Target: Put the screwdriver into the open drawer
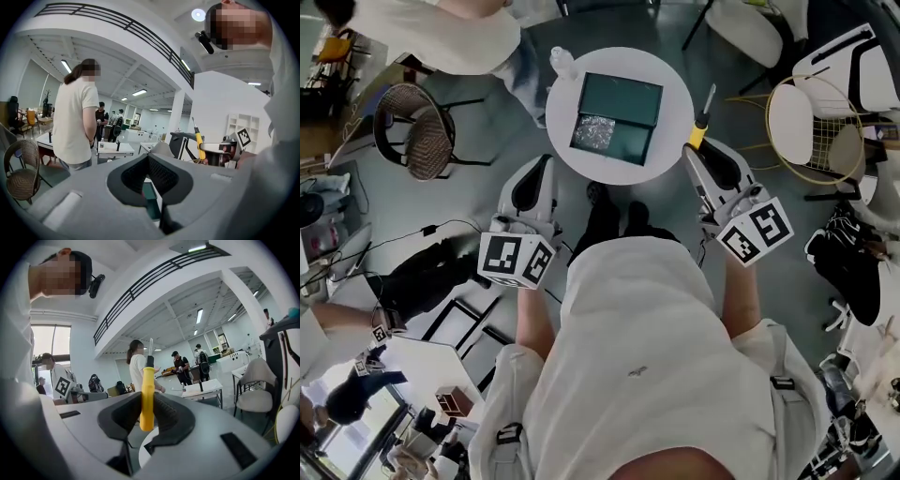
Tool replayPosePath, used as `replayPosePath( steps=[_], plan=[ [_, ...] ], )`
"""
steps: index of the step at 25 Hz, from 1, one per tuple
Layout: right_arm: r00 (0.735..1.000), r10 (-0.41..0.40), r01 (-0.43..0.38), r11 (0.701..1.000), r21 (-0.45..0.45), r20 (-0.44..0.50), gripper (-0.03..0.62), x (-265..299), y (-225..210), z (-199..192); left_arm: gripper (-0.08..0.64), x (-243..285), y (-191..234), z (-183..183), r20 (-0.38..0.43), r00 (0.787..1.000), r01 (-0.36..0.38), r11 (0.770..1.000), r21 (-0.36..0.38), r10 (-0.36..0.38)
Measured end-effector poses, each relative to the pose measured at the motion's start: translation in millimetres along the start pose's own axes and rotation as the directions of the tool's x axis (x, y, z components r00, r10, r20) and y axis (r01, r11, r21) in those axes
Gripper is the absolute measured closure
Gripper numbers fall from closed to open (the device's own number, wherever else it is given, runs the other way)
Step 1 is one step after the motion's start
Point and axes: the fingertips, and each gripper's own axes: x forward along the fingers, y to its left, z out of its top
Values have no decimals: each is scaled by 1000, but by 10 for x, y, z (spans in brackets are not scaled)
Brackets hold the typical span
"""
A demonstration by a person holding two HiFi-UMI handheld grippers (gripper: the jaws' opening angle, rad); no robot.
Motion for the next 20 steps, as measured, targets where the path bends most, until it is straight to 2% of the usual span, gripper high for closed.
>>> replayPosePath(
  steps=[9,20],
  plan=[
    [999,-33,34,998,-51,24,509,584,89,241,551,180,631,281,35,999,25,1000,11,-26],
    [996,-79,82,994,-76,33,509,1181,390,227,551,191,1340,393,41,996,75,997,17,-76]
  ],
)
